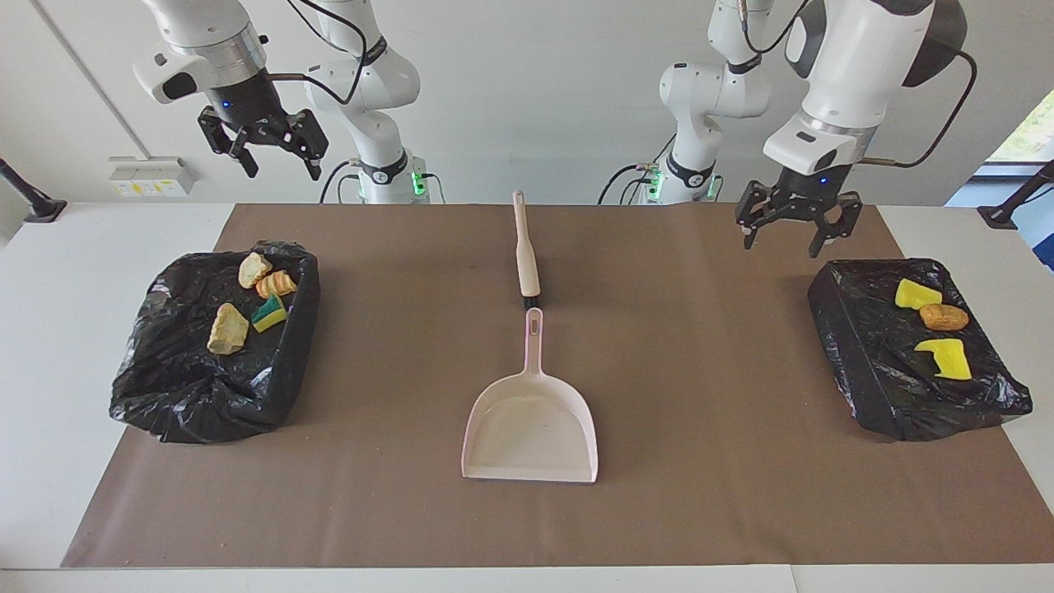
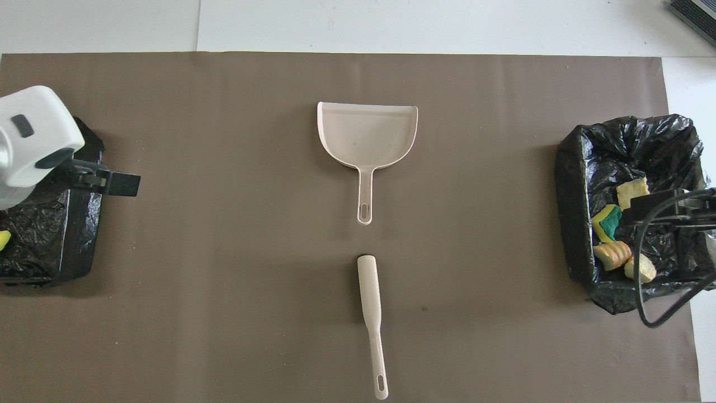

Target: Sweep and dump trash in bin

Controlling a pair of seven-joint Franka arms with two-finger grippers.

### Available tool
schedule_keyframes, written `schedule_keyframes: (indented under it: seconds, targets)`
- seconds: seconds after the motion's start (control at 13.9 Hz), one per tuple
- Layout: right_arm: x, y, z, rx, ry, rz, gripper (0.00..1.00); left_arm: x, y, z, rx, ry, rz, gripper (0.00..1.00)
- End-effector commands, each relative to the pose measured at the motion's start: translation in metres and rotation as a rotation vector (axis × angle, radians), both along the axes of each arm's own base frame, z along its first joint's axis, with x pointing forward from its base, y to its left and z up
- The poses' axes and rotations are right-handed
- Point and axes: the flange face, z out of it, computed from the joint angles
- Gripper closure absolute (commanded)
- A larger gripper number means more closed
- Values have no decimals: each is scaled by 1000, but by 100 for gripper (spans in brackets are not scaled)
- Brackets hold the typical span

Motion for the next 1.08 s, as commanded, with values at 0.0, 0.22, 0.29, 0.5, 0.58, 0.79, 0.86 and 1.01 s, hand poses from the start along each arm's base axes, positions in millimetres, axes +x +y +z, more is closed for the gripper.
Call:
schedule_keyframes:
  seconds: [0.0,0.22,0.29,0.5,0.58,0.79,0.86,1.01]
  targets:
    - [-1,-3,1,6,6,9,0,1,24,41,4,31,-17,0]
    - [-1,-3,0,6,8,9,0,5,39,58,-29,64,8,0]
    - [-1,-3,1,6,6,9,0,6,42,59,-39,77,15,0]
    - [-1,-3,0,6,8,9,0,5,40,58,-48,92,18,0]
    - [-1,-3,1,6,5,9,0,5,41,58,-51,94,20,0]
    - [-1,-3,0,6,8,9,0,-1,39,64,-47,73,8,0]
    - [-1,-3,1,6,6,9,0,-2,39,64,-49,74,23,0]
    - [-1,-3,0,6,8,9,0,-2,39,64,-47,75,22,0]
